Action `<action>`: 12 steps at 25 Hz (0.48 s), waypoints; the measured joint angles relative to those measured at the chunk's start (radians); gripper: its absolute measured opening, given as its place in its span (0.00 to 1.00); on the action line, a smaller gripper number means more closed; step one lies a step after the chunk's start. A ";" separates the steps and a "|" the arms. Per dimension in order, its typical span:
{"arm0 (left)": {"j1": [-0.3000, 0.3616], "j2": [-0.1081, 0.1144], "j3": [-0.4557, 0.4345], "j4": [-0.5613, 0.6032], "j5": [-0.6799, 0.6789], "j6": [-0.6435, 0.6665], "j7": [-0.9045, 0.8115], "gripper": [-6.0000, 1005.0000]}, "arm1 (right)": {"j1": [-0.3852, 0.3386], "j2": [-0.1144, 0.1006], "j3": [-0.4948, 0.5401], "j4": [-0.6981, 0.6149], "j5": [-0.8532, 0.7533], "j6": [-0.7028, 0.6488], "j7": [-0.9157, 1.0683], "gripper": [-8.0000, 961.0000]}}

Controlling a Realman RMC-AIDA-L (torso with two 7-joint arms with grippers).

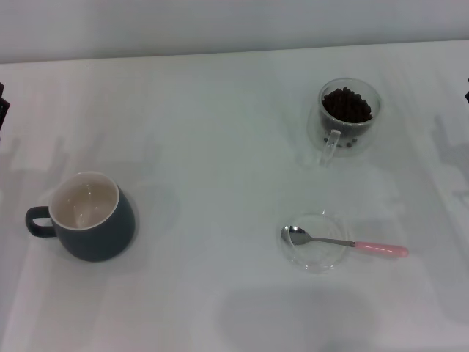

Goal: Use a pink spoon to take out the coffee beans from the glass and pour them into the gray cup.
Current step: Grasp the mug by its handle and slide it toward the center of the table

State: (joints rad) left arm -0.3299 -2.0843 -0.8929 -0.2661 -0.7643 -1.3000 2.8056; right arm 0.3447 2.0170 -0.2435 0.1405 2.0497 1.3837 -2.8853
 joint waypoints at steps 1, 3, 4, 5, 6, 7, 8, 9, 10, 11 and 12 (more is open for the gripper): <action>0.000 0.000 0.001 0.000 0.002 -0.004 0.000 0.79 | -0.001 0.000 -0.001 0.005 0.000 0.000 0.000 0.71; 0.001 0.001 0.001 0.000 0.004 -0.008 0.001 0.79 | -0.003 0.000 -0.003 0.013 -0.001 -0.001 0.000 0.71; 0.001 0.001 0.002 0.001 0.006 -0.010 0.003 0.79 | -0.004 0.000 -0.004 0.016 -0.001 -0.001 0.000 0.71; 0.001 0.001 0.002 0.001 0.007 -0.011 0.004 0.79 | -0.005 0.001 -0.004 0.020 -0.001 -0.001 0.000 0.71; 0.001 0.001 0.002 0.003 0.008 -0.011 0.004 0.79 | -0.006 0.001 -0.004 0.023 0.000 -0.002 0.000 0.71; 0.001 0.001 0.002 0.003 0.008 -0.011 0.004 0.79 | -0.007 0.001 -0.004 0.025 -0.001 -0.002 0.000 0.71; 0.001 0.001 0.001 0.004 0.008 -0.011 0.004 0.79 | -0.008 0.001 -0.005 0.027 -0.001 -0.002 0.000 0.71; 0.001 0.001 0.000 0.005 0.007 -0.011 0.004 0.79 | -0.009 0.001 -0.004 0.028 0.000 -0.002 0.000 0.71; 0.002 0.001 -0.002 0.009 0.004 -0.013 0.003 0.79 | -0.009 0.002 -0.004 0.028 0.000 -0.002 0.000 0.71; 0.003 0.001 -0.002 0.011 0.003 -0.015 0.002 0.79 | -0.009 0.002 -0.003 0.029 0.000 -0.002 0.000 0.71; 0.007 0.001 -0.002 0.014 0.002 -0.021 0.001 0.79 | -0.009 0.002 -0.002 0.029 0.000 -0.002 0.000 0.71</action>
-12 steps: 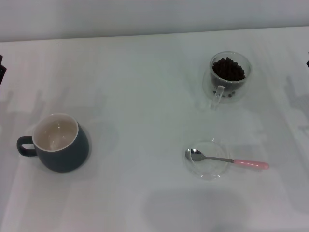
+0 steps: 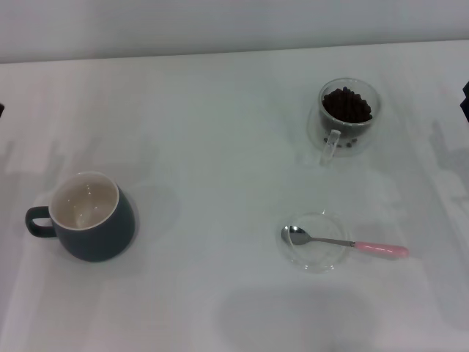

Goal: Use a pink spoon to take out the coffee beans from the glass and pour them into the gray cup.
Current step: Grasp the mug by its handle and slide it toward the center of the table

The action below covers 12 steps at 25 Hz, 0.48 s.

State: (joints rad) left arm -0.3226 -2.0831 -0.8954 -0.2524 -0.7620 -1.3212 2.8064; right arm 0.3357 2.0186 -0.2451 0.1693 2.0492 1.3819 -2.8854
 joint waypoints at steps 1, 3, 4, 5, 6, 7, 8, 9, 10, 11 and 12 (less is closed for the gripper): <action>0.005 0.000 0.000 0.002 -0.001 -0.006 -0.001 0.79 | 0.000 0.000 0.001 0.000 0.000 0.000 0.000 0.71; 0.029 0.000 0.000 0.003 0.000 -0.034 0.000 0.79 | 0.003 0.000 0.004 -0.005 0.002 0.000 0.000 0.71; 0.042 0.000 -0.001 0.003 0.000 -0.046 0.001 0.79 | 0.006 0.000 0.007 -0.009 0.005 0.000 0.000 0.71; 0.056 0.000 -0.001 0.004 0.001 -0.059 0.001 0.79 | 0.008 0.000 0.009 -0.012 0.008 0.000 0.000 0.71; 0.076 0.000 -0.001 0.008 0.002 -0.080 0.001 0.79 | 0.011 0.000 0.011 -0.018 0.011 0.000 0.000 0.71; 0.093 0.001 -0.002 0.018 0.003 -0.104 0.000 0.79 | 0.013 0.000 0.014 -0.026 0.013 0.000 0.000 0.71; 0.109 0.001 -0.001 0.030 0.003 -0.124 -0.002 0.79 | 0.016 -0.001 0.015 -0.037 0.015 0.000 0.000 0.71; 0.120 0.001 0.001 0.042 0.004 -0.139 -0.005 0.79 | 0.019 -0.001 0.017 -0.046 0.016 0.000 0.000 0.71; 0.138 0.002 0.002 0.057 0.005 -0.160 -0.014 0.79 | 0.024 -0.001 0.020 -0.053 0.016 0.000 0.001 0.71; 0.147 0.002 0.003 0.063 0.005 -0.167 -0.019 0.79 | 0.031 -0.001 0.023 -0.059 0.016 0.000 0.004 0.71; 0.170 0.002 0.004 0.077 0.006 -0.182 -0.038 0.79 | 0.039 -0.001 0.026 -0.065 0.016 0.000 0.006 0.71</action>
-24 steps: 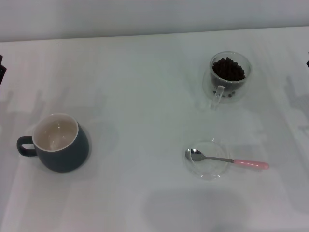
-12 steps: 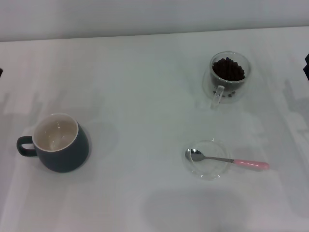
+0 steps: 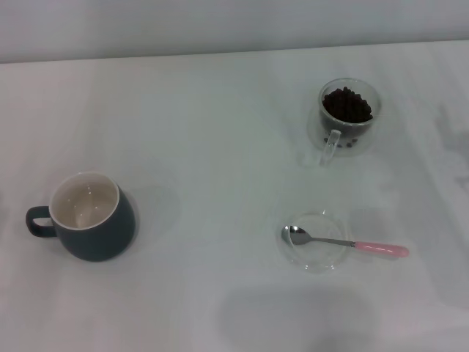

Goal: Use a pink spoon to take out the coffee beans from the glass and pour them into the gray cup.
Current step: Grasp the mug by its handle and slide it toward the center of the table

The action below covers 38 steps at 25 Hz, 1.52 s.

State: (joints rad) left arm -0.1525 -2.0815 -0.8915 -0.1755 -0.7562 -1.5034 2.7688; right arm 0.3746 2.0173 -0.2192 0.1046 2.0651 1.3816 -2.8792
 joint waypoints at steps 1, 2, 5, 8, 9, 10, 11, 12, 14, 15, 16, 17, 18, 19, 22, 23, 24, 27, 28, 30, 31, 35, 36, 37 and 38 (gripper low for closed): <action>0.019 0.000 0.000 0.009 0.000 -0.006 -0.019 0.79 | 0.007 0.000 0.000 -0.003 0.000 -0.005 0.002 0.71; 0.036 0.000 0.000 0.017 0.000 -0.010 -0.035 0.79 | 0.016 0.000 0.001 -0.007 0.000 -0.013 0.004 0.71; 0.062 -0.001 0.001 0.036 0.005 -0.016 -0.063 0.79 | 0.040 0.000 0.007 -0.016 0.000 -0.060 0.005 0.71; 0.076 -0.001 0.003 0.080 0.054 -0.018 -0.071 0.79 | 0.066 0.000 0.040 -0.023 0.001 -0.140 0.005 0.71; 0.078 0.000 0.003 0.090 0.068 -0.020 -0.072 0.79 | 0.074 0.001 0.047 -0.027 0.001 -0.162 0.005 0.71; 0.081 0.002 0.003 0.112 0.092 -0.027 -0.074 0.79 | 0.084 0.002 0.050 -0.031 0.001 -0.175 0.005 0.71; 0.081 0.004 0.003 0.131 0.113 -0.034 -0.075 0.79 | 0.091 0.002 0.051 -0.033 0.001 -0.183 0.005 0.71; 0.079 0.004 0.003 0.153 0.135 -0.045 -0.075 0.79 | 0.096 0.002 0.051 -0.034 0.001 -0.184 0.005 0.71; 0.074 0.004 0.003 0.185 0.174 -0.058 -0.068 0.79 | 0.103 0.002 0.052 -0.036 0.001 -0.184 0.005 0.71; 0.068 0.004 0.003 0.200 0.196 -0.059 -0.052 0.79 | 0.106 0.003 0.052 -0.037 0.001 -0.184 0.005 0.71; 0.066 0.004 0.003 0.205 0.205 -0.059 -0.043 0.79 | 0.109 0.003 0.052 -0.038 0.001 -0.184 0.005 0.71; 0.061 0.005 0.003 0.214 0.215 -0.058 -0.031 0.79 | 0.111 0.003 0.053 -0.038 0.001 -0.184 0.005 0.71; 0.053 0.008 0.003 0.225 0.230 -0.058 -0.019 0.79 | 0.113 0.003 0.053 -0.038 0.001 -0.184 0.005 0.71; 0.039 0.011 0.003 0.240 0.255 -0.057 -0.015 0.79 | 0.115 0.003 0.054 -0.038 0.001 -0.183 0.006 0.71; 0.003 0.015 0.003 0.276 0.308 -0.055 -0.014 0.79 | 0.117 0.003 0.069 -0.039 0.001 -0.179 0.006 0.71; -0.013 0.015 0.003 0.291 0.329 -0.050 -0.014 0.79 | 0.117 0.004 0.073 -0.039 0.001 -0.176 0.006 0.71; -0.034 0.015 0.003 0.307 0.356 -0.037 -0.014 0.79 | 0.118 0.004 0.076 -0.039 0.001 -0.173 0.006 0.71; -0.065 0.014 0.004 0.313 0.392 0.001 -0.013 0.79 | 0.118 0.004 0.078 -0.039 0.001 -0.170 0.014 0.71; -0.074 0.014 0.004 0.313 0.405 0.012 -0.013 0.79 | 0.117 0.003 0.078 -0.039 0.001 -0.169 0.021 0.71; -0.089 0.013 0.005 0.313 0.431 0.029 -0.012 0.79 | 0.114 0.002 0.078 -0.040 0.001 -0.168 0.030 0.71; -0.092 0.013 0.005 0.313 0.439 0.036 -0.012 0.79 | 0.113 0.002 0.078 -0.040 0.001 -0.165 0.031 0.71; -0.102 0.014 0.007 0.309 0.444 0.064 -0.009 0.78 | 0.110 0.002 0.078 -0.040 0.001 -0.150 0.032 0.71; -0.105 0.014 0.009 0.309 0.446 0.074 -0.007 0.78 | 0.110 0.003 0.078 -0.040 0.001 -0.146 0.032 0.71; -0.108 0.013 0.012 0.307 0.447 0.088 -0.003 0.78 | 0.111 0.003 0.078 -0.039 0.001 -0.144 0.032 0.71; -0.109 0.012 0.013 0.305 0.447 0.098 0.001 0.78 | 0.111 0.003 0.078 -0.037 0.001 -0.143 0.032 0.71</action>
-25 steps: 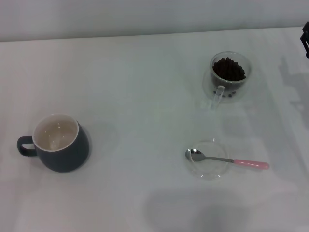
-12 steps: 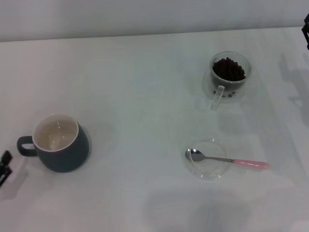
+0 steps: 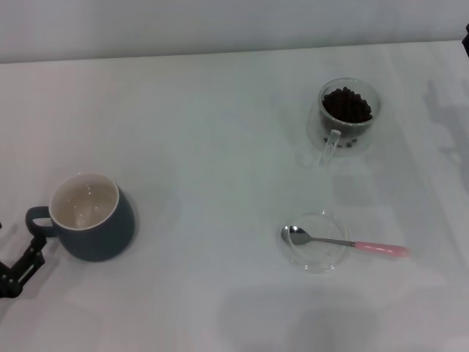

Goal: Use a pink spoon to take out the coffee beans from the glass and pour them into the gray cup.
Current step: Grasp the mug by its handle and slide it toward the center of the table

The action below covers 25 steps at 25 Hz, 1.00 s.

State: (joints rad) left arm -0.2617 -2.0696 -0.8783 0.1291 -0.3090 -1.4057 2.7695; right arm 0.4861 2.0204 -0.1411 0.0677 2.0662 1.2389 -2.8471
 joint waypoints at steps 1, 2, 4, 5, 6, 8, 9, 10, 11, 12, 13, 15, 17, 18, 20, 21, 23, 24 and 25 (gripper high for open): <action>-0.001 -0.001 0.001 -0.002 0.000 0.008 0.005 0.77 | 0.002 0.000 0.000 0.002 0.000 0.000 0.000 0.71; -0.003 -0.002 0.001 -0.004 -0.001 0.013 0.009 0.76 | 0.003 0.000 0.000 0.004 0.000 0.001 0.000 0.71; -0.007 -0.004 0.001 -0.007 -0.005 0.020 0.017 0.75 | 0.004 0.000 0.000 0.004 0.000 0.001 0.000 0.71; -0.010 -0.004 0.001 -0.011 -0.006 0.027 0.021 0.74 | 0.004 0.000 0.000 0.004 0.000 0.001 0.000 0.71; -0.012 -0.005 0.001 -0.016 -0.006 0.031 0.024 0.74 | 0.003 0.000 0.000 0.004 -0.001 0.001 0.000 0.71; -0.015 -0.004 0.001 -0.027 -0.004 0.039 0.029 0.72 | 0.000 0.000 0.000 0.005 -0.002 0.001 0.000 0.71; -0.017 -0.004 0.001 -0.029 -0.004 0.041 0.030 0.71 | -0.002 0.000 0.000 0.005 -0.002 0.001 0.000 0.71; -0.019 -0.004 0.001 -0.029 -0.003 0.042 0.031 0.71 | -0.004 0.000 0.000 0.006 -0.002 0.001 0.000 0.71; -0.022 -0.004 0.001 -0.030 -0.002 0.045 0.031 0.70 | -0.005 0.000 0.000 0.006 -0.002 0.001 0.000 0.71; -0.024 -0.005 0.001 -0.030 -0.003 0.049 0.032 0.69 | -0.005 0.000 0.000 0.006 -0.002 0.001 0.000 0.71; -0.026 -0.005 0.001 -0.030 -0.003 0.055 0.032 0.69 | -0.006 0.000 0.000 0.006 -0.002 0.001 0.000 0.71; -0.031 -0.006 0.001 -0.034 -0.002 0.069 0.033 0.67 | -0.009 0.000 0.000 0.006 -0.004 0.001 0.000 0.71; -0.033 -0.006 0.001 -0.048 -0.001 0.090 0.036 0.66 | -0.011 0.000 0.000 0.006 -0.005 0.001 0.000 0.71; -0.033 -0.006 0.001 -0.058 -0.001 0.101 0.043 0.65 | -0.012 0.000 0.000 0.006 -0.005 0.001 0.000 0.71; -0.031 -0.006 0.001 -0.070 -0.003 0.119 0.053 0.64 | -0.012 0.000 0.000 0.006 -0.006 0.001 0.000 0.71; -0.031 -0.006 0.001 -0.075 -0.005 0.127 0.055 0.63 | -0.012 0.000 0.000 0.006 -0.007 0.001 0.000 0.71; -0.034 -0.007 0.001 -0.083 -0.005 0.144 0.056 0.50 | -0.012 0.000 0.000 0.006 -0.007 0.001 0.000 0.71; -0.036 -0.007 0.001 -0.089 -0.005 0.154 0.056 0.43 | -0.012 0.000 0.000 0.006 -0.007 0.001 0.001 0.71; -0.037 -0.006 0.001 -0.094 -0.005 0.163 0.056 0.38 | -0.012 0.000 0.000 0.006 -0.007 0.000 0.004 0.71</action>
State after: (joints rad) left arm -0.2988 -2.0758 -0.8777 0.0350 -0.3138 -1.2430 2.8253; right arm 0.4740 2.0201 -0.1411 0.0737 2.0589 1.2394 -2.8435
